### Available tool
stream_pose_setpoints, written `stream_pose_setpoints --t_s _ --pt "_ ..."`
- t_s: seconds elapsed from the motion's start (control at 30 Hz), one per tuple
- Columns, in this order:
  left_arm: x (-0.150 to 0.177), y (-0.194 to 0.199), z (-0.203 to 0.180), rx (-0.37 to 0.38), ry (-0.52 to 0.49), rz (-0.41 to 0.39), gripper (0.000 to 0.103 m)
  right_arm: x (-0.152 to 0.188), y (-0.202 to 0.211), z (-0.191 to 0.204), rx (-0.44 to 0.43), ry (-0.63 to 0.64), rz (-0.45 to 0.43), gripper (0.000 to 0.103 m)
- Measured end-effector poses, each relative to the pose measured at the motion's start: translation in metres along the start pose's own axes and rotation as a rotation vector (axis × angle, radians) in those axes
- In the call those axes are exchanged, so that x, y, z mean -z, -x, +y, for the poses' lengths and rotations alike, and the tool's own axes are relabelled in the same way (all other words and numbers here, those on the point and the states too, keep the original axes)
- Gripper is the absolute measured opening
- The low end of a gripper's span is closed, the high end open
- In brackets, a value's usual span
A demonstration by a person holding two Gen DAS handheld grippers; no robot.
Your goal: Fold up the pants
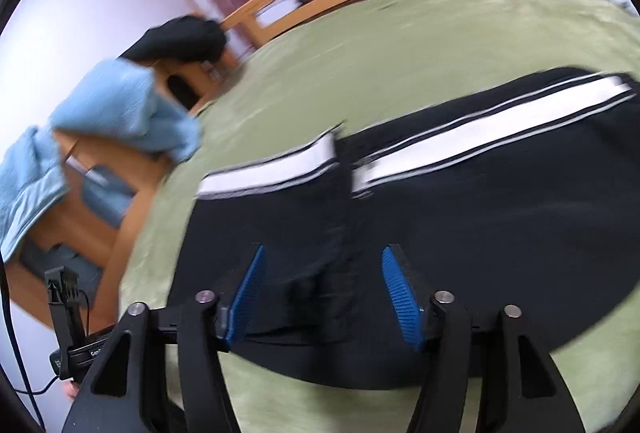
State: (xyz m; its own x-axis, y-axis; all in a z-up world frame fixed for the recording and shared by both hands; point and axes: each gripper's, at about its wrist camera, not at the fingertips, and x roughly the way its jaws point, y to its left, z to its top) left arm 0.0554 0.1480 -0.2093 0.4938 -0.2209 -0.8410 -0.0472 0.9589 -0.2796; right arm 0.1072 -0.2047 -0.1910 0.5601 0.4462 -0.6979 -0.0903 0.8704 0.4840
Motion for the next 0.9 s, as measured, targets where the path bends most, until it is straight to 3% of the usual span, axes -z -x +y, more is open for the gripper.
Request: stream_pose_setpoints --t_s 0.03,0.07,0.1,0.2,0.27,0.33,0.43,0.6,0.77,0.9 --pt "0.004 0.002 0.004 0.007 0.021 0.006 0.057 0.006 -0.008 0.001 0.007 -0.001 0.025 0.063" --pt "0.007 0.003 0.004 0.014 0.036 0.01 0.057 0.011 -0.016 0.001 0.017 -0.004 0.05 0.056" --pt "0.01 0.005 0.007 0.025 0.05 0.012 0.057 0.016 -0.023 0.001 0.016 -0.005 0.069 0.037" --pt "0.017 0.004 0.015 0.034 0.088 0.018 0.057 0.021 -0.011 0.008 0.017 0.051 0.037 0.028" --pt "0.018 0.006 0.021 0.05 0.106 0.016 0.057 0.022 0.009 0.007 -0.059 0.044 0.005 0.026" --pt "0.018 0.01 0.026 0.062 0.121 0.004 0.057 0.025 0.015 0.002 -0.078 0.034 0.006 0.025" --pt "0.015 0.012 0.028 0.09 0.14 -0.009 0.057 0.035 -0.008 -0.005 -0.001 0.04 0.073 0.027" --pt "-0.001 0.013 0.031 0.101 0.139 -0.038 0.059 0.033 -0.014 0.007 0.015 0.077 0.106 0.039" --pt "-0.019 0.007 0.028 0.127 0.13 -0.056 0.059 0.002 0.025 0.009 0.06 0.137 -0.02 0.049" --pt "-0.041 -0.004 0.008 0.13 0.089 -0.067 0.059 -0.038 0.019 -0.002 0.061 0.096 -0.075 0.05"
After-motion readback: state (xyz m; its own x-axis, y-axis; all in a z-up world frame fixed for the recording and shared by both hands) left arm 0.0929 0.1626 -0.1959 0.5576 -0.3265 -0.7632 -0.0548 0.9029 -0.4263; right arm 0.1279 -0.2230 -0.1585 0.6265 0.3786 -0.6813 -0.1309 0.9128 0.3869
